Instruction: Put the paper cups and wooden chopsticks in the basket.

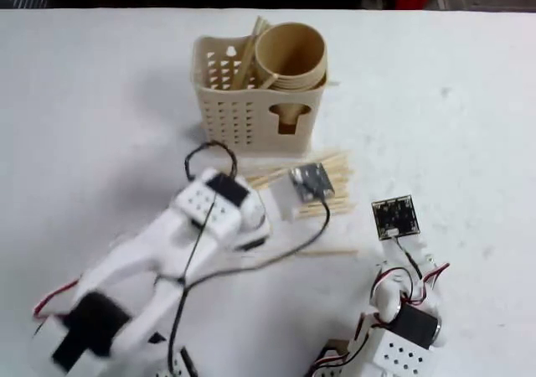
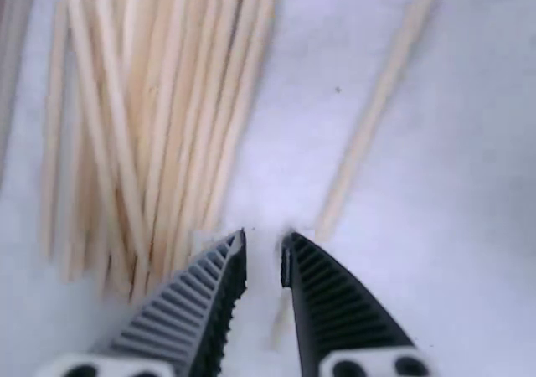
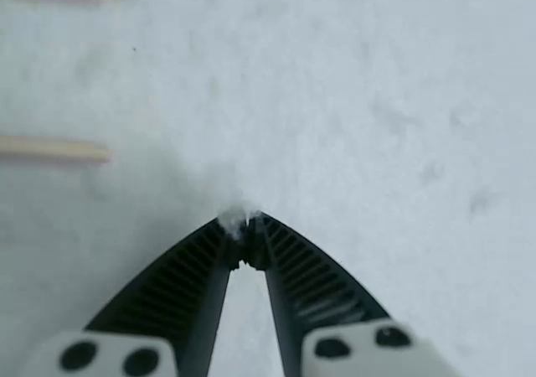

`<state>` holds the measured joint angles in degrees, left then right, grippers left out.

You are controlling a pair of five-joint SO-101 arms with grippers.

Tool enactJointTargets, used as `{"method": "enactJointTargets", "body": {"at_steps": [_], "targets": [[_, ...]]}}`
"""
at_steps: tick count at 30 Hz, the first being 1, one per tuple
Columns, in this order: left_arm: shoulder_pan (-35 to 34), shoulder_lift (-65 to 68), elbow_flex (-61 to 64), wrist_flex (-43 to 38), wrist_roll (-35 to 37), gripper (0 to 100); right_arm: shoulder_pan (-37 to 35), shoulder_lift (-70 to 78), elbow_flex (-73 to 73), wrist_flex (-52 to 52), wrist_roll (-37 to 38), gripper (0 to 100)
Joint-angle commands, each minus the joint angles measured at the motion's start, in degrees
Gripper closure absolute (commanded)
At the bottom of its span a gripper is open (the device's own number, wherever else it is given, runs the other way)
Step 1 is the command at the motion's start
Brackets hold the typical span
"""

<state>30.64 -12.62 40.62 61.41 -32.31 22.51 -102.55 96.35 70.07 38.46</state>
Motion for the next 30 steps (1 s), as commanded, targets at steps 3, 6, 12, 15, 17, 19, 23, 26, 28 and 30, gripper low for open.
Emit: {"method": "enactJointTargets", "body": {"at_steps": [3, 6, 12, 15, 17, 19, 23, 26, 28, 30], "targets": [[2.8, -3.1, 3.0, -1.2, 0.4, 91, -0.3, -0.4, 0.4, -0.6, 0.0, 98.1], [3.0, 1.4, 2.5, -2.5, 0.4, 91, -0.3, -0.4, 0.4, -0.6, 0.0, 98.1], [2.5, 9.9, -0.4, -4.7, 0.5, 91, -0.3, -0.4, 0.4, -0.6, 0.0, 98.1], [1.7, 13.7, -3.8, -2.0, 0.4, 91, -0.3, -0.4, 0.4, -0.6, 0.0, 98.1], [1.0, 16.0, -5.6, -0.8, 0.4, 91, -0.3, -0.4, 0.4, -0.6, 0.0, 98.1], [0.1, 17.5, -6.9, -0.5, 0.5, 91, -0.3, -0.4, 0.4, -0.6, 0.0, 98.1], [-1.6, 15.4, -8.4, -0.1, 0.1, 91, -0.3, -0.4, 0.4, -0.6, 0.0, 98.1], [-1.3, 9.2, -7.8, 1.3, -0.2, 91, -0.3, -0.4, 0.4, -0.6, 0.0, 98.1], [-0.7, 5.5, -7.6, 4.6, -1.6, 91, -0.3, -0.4, 0.4, -0.6, 0.0, 98.1], [0.5, 3.3, -5.5, 5.7, -2.0, 91, -0.3, -0.4, 0.4, -0.6, 0.0, 98.1]]}}
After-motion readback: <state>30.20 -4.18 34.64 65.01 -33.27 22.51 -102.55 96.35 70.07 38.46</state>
